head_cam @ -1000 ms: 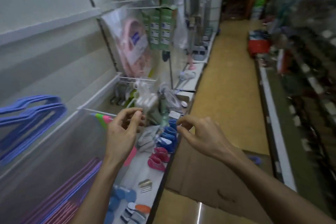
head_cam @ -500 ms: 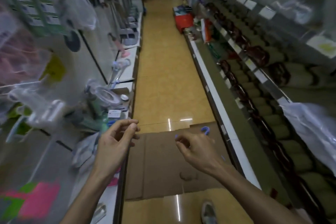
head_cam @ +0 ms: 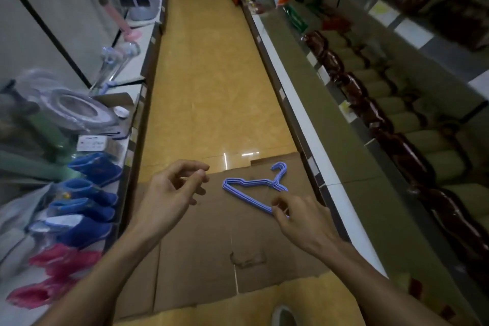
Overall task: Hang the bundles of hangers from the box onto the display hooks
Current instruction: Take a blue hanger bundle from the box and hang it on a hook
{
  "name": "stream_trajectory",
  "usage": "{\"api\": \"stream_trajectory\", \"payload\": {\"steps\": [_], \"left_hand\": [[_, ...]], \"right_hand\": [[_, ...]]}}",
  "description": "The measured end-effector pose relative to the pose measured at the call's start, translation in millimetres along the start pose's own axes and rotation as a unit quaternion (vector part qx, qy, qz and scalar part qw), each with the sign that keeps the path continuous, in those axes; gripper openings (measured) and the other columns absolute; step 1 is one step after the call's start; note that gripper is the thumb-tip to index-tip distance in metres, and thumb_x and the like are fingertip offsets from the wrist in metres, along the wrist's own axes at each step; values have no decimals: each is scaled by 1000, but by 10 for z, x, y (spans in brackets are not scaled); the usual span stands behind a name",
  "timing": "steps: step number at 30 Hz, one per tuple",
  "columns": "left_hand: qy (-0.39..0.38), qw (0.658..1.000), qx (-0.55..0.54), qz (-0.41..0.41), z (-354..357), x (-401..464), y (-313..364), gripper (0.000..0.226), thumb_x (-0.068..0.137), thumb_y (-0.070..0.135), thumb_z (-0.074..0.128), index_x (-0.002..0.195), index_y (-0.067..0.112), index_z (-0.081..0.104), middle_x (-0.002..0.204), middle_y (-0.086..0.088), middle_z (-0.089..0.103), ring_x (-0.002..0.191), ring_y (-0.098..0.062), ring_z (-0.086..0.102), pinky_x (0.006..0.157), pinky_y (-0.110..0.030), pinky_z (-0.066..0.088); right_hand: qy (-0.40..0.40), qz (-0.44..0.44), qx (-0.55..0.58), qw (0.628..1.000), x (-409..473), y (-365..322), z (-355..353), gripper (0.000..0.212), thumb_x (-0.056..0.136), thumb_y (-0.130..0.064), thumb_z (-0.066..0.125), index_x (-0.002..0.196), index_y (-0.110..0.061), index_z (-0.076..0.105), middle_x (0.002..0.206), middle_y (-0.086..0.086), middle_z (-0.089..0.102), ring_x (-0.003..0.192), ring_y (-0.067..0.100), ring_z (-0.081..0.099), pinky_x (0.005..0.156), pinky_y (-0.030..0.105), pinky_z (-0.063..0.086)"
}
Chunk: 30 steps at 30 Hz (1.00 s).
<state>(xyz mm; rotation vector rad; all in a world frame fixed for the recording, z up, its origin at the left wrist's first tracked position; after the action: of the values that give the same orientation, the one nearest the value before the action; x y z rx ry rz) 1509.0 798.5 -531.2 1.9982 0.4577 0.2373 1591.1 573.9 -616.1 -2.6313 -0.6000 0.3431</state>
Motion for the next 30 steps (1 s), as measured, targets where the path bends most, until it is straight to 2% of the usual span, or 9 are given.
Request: {"api": "stream_trajectory", "payload": {"steps": [5,10,18,22,25,30], "left_hand": [[-6,1000,6,-27,673,346,-844,12,95,25,57,102,29,65,91,7,68,79,-4,67,61,-20,56],[-12,999,9,-49,1233,705,-1660,14,95,24,56,98,35,64,90,9,67,77,-2,67,57,-20,56],[4,994,-27,-105,2064,1248,-2940,13,95,23,58,104,29,65,97,1,67,75,-12,70,56,-23,55],[12,985,-74,-154,2435,1494,-3494,18,95,21,59,112,21,65,101,-4,68,83,-23,70,63,-34,58],[21,976,-108,-189,2671,1674,-3846,19,95,17,58,113,17,64,102,-9,66,81,-26,69,64,-39,58],[18,971,-126,-202,3019,1942,-4212,16,96,9,56,110,12,62,96,-12,64,75,-24,64,61,-37,56]], "right_hand": [[-6,22,-27,999,412,684,669,19,95,-37,50,107,-31,62,96,-8,70,86,11,66,74,38,57],[3,42,-44,998,865,1287,1233,26,95,-40,48,115,-34,63,101,-9,70,90,11,66,77,37,57],[-1,71,-59,996,1520,2204,2154,28,95,-41,47,119,-33,60,113,-8,67,103,17,63,80,33,49],[-5,94,-68,993,1805,2613,2560,29,93,-43,50,117,-30,58,119,-4,65,112,23,59,85,37,50],[-4,101,-61,993,2052,2849,2825,27,91,-41,53,114,-27,57,117,-1,62,111,25,58,86,37,49],[-16,130,-63,989,2391,3197,3203,44,92,-43,54,128,-19,48,132,6,52,123,28,50,96,38,45]]}}
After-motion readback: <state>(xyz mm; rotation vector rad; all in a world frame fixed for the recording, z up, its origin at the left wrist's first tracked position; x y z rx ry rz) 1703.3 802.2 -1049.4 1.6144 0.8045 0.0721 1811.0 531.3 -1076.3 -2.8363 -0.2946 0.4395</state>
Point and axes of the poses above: each hand's wrist, its own x-axis towards the middle knuckle, its own z-axis out of the palm, y = z × x, the point moved 6 cm from there along x, towards the middle knuckle
